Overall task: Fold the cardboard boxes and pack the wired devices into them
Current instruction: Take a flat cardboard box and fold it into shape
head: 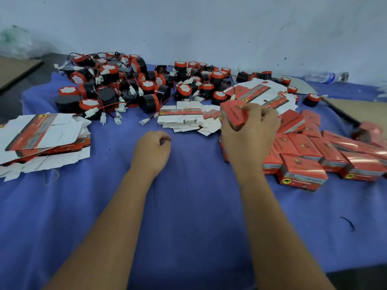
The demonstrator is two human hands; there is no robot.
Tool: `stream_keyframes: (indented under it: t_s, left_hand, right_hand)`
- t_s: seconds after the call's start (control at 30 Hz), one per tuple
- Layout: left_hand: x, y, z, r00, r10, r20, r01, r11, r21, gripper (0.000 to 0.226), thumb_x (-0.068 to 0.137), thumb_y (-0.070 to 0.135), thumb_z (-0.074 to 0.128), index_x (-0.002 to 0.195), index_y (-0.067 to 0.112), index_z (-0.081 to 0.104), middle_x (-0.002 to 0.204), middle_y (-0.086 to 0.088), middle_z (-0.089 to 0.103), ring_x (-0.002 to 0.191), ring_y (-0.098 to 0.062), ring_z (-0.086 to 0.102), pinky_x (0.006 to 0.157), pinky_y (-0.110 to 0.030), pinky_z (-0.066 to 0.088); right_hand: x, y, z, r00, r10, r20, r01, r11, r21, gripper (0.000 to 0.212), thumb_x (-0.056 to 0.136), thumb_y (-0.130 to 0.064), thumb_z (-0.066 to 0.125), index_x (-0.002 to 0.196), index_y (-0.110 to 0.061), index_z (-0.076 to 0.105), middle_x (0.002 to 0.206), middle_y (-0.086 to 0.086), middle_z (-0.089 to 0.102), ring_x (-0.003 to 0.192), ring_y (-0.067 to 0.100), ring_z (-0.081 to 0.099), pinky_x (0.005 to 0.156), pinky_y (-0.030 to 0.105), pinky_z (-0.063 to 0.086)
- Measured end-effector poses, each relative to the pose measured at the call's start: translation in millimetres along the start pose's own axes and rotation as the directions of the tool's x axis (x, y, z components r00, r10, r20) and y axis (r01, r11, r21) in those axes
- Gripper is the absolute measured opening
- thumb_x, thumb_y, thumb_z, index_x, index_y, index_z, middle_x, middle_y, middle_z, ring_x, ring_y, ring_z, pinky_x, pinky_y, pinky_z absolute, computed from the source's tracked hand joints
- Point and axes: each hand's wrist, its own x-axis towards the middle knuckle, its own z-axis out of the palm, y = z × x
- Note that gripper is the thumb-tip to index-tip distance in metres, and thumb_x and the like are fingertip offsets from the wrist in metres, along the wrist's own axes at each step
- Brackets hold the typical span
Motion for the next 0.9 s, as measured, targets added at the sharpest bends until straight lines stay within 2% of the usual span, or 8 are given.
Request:
stream_keyframes:
  t_s: [0.1, 0.2, 0.3, 0.4, 0.5, 0.63, 0.77, 0.9]
  left_hand:
    - [1.4, 10.8, 1.2, 0.999, -0.036, 0.005, 0.036, 0.998, 0.047, 0.028, 0.096, 0.016, 0.047, 0.114, 0.020, 0.068, 0.124, -0.004, 0.060, 0.099, -0.021, 0.056, 0.076, -0.033, 0.043]
    - [5.7, 24.5, 7.2, 0.999, -0.008, -0.044, 0.011, 0.997, 0.077, 0.035, 0.094, 0.017, 0.051, 0.127, 0.018, 0.060, 0.133, -0.009, 0.051, 0.114, -0.031, 0.053, 0.085, -0.039, 0.046]
    - [14.0, 34.3, 13.4, 0.998, 0.043, -0.043, -0.039, 0.996, 0.082, 0.046, 0.093, 0.015, 0.054, 0.139, 0.013, 0.049, 0.141, -0.012, 0.046, 0.127, -0.032, 0.044, 0.097, -0.044, 0.044]
    - [19.3, 27.3, 16.5, 0.999, 0.033, 0.024, -0.037, 0.981, 0.189, 0.051, 0.092, 0.014, 0.055, 0.142, 0.008, 0.044, 0.145, -0.014, 0.045, 0.135, -0.032, 0.037, 0.106, -0.043, 0.036]
    - [13.6, 14.8, 18.2, 0.995, 0.057, 0.077, -0.079, 0.943, 0.323, 0.040, 0.092, 0.019, 0.054, 0.130, 0.007, 0.054, 0.136, -0.014, 0.053, 0.126, -0.032, 0.044, 0.101, -0.040, 0.036]
    - [8.8, 7.7, 15.3, 0.995, 0.094, 0.042, -0.099, 0.986, 0.137, 0.037, 0.090, 0.014, 0.054, 0.127, 0.013, 0.060, 0.129, -0.009, 0.060, 0.116, -0.030, 0.054, 0.095, -0.043, 0.044]
    - [10.2, 6.3, 11.0, 0.997, -0.034, -0.075, 0.024, 0.990, -0.137, 0.038, 0.091, 0.010, 0.049, 0.125, 0.021, 0.058, 0.125, 0.007, 0.057, 0.107, -0.020, 0.056, 0.082, -0.031, 0.043]
    - [15.4, 4.8, 8.5, 0.979, -0.162, -0.124, 0.117, 0.943, -0.311, 0.037, 0.091, 0.011, 0.046, 0.125, 0.023, 0.054, 0.122, -0.006, 0.061, 0.104, -0.036, 0.060, 0.074, -0.033, 0.043]
  right_hand:
    - [10.9, 20.5, -14.8, 0.982, 0.157, 0.109, -0.130, 0.965, -0.227, 0.043, 0.088, -0.042, 0.062, 0.121, -0.015, 0.057, 0.128, 0.013, 0.045, 0.120, 0.032, 0.038, 0.097, 0.039, 0.031]
    - [10.2, 18.4, -19.8, 0.979, 0.125, 0.162, -0.067, 0.943, -0.326, 0.048, 0.088, -0.029, 0.059, 0.134, -0.017, 0.050, 0.148, 0.014, 0.030, 0.139, 0.034, 0.022, 0.111, 0.046, 0.016]
    - [-0.2, -3.3, -13.7, 0.978, -0.104, 0.179, 0.142, 0.965, -0.220, 0.051, 0.083, -0.015, 0.059, 0.134, -0.018, 0.052, 0.149, 0.015, 0.032, 0.140, 0.035, 0.024, 0.112, 0.047, 0.015]
    - [-11.8, -24.8, 5.4, 0.890, -0.333, 0.312, 0.366, 0.929, -0.053, 0.043, 0.083, -0.008, 0.057, 0.126, -0.011, 0.058, 0.139, 0.015, 0.044, 0.127, 0.033, 0.040, 0.103, 0.041, 0.030]
    - [-14.6, -34.5, 35.4, 0.771, -0.331, 0.544, 0.368, 0.929, 0.044, 0.049, 0.087, -0.004, 0.049, 0.136, -0.011, 0.047, 0.138, 0.009, 0.045, 0.124, 0.028, 0.039, 0.101, 0.033, 0.031]
    - [-5.6, -35.7, 75.8, 0.716, -0.223, 0.661, 0.244, 0.968, 0.062, 0.055, 0.094, -0.007, 0.044, 0.148, -0.010, 0.032, 0.152, 0.010, 0.034, 0.138, 0.029, 0.028, 0.110, 0.038, 0.027]
    - [3.5, -25.0, 105.6, 0.662, -0.085, 0.744, 0.165, 0.986, -0.034, 0.060, 0.101, -0.026, 0.040, 0.156, -0.018, 0.015, 0.164, 0.006, 0.010, 0.150, 0.025, 0.006, 0.120, 0.043, 0.007]
    - [-6.9, -18.4, 115.1, 0.711, -0.059, 0.701, 0.244, 0.955, -0.167, 0.053, 0.099, -0.037, 0.045, 0.148, -0.019, 0.033, 0.152, 0.005, 0.036, 0.140, 0.028, 0.027, 0.115, 0.047, 0.016]
